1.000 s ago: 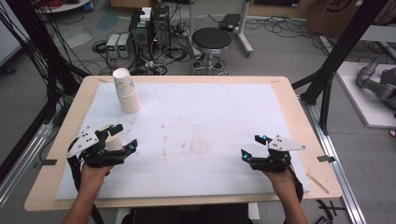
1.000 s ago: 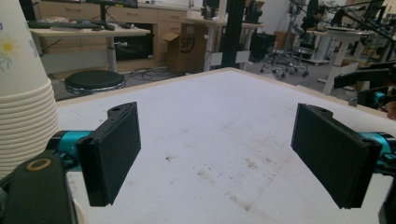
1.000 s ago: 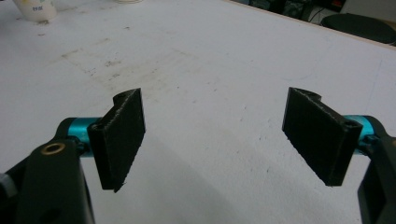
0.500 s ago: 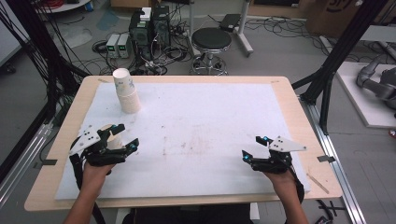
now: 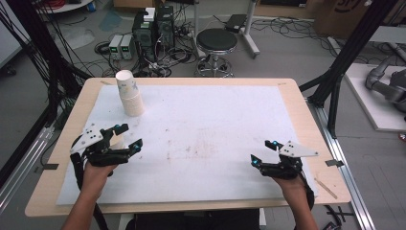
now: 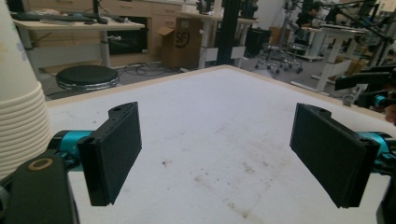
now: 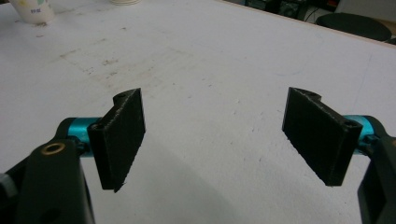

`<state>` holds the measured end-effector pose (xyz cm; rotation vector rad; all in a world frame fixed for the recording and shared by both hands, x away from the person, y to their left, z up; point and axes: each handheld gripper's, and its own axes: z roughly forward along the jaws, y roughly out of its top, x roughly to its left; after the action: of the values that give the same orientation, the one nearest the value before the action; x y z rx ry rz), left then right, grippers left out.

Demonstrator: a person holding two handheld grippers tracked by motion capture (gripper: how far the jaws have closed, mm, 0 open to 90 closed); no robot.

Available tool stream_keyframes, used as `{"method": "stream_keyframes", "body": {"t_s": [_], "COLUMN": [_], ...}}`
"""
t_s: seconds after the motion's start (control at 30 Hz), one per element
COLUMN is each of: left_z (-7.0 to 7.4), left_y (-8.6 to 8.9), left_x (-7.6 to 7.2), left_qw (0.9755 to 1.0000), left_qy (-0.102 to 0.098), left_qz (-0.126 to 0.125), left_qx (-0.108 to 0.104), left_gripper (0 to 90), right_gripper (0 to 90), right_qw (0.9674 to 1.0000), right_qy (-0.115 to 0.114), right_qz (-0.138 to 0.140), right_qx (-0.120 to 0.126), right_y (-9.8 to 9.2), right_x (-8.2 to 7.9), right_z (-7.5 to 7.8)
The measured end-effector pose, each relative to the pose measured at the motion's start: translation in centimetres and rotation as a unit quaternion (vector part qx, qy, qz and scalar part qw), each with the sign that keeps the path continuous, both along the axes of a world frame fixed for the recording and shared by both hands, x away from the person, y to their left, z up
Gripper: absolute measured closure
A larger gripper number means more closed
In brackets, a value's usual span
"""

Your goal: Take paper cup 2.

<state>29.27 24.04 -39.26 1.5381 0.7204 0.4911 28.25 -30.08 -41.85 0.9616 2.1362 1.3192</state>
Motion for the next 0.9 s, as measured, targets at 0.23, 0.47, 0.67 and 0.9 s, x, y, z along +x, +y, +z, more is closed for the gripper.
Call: {"method": "stream_keyframes", "body": {"t_s": [0.23,0.47,0.67,0.9], "left_z": [2.1,5.1,6.9,8.2], "left_y": [0.0,0.5,1.1,1.6], "left_x": [1.4,3.9,6.4,9.4], "left_qw": [0.9998,0.9989,0.9977,0.9937], "left_qy": [0.007,0.010,0.024,0.043], "left_qz": [0.008,0.034,0.053,0.087], "left_qx": [0.015,0.032,0.034,0.055], "left_gripper": [16.5,16.4,16.4,16.5], "right_gripper": [21.9,21.9,21.9,21.9], "right_qw": [1.0000,1.0000,1.0000,1.0000], "right_qy": [-0.001,0.003,0.002,0.004], "right_qz": [-0.002,0.005,0.003,0.004], "right_qx": [0.003,0.003,0.004,0.005], "right_y": [-0.1,0.3,0.1,0.0], "right_x": [0.0,0.2,0.2,0.2], "right_z": [0.1,0.0,0.0,0.0]}}
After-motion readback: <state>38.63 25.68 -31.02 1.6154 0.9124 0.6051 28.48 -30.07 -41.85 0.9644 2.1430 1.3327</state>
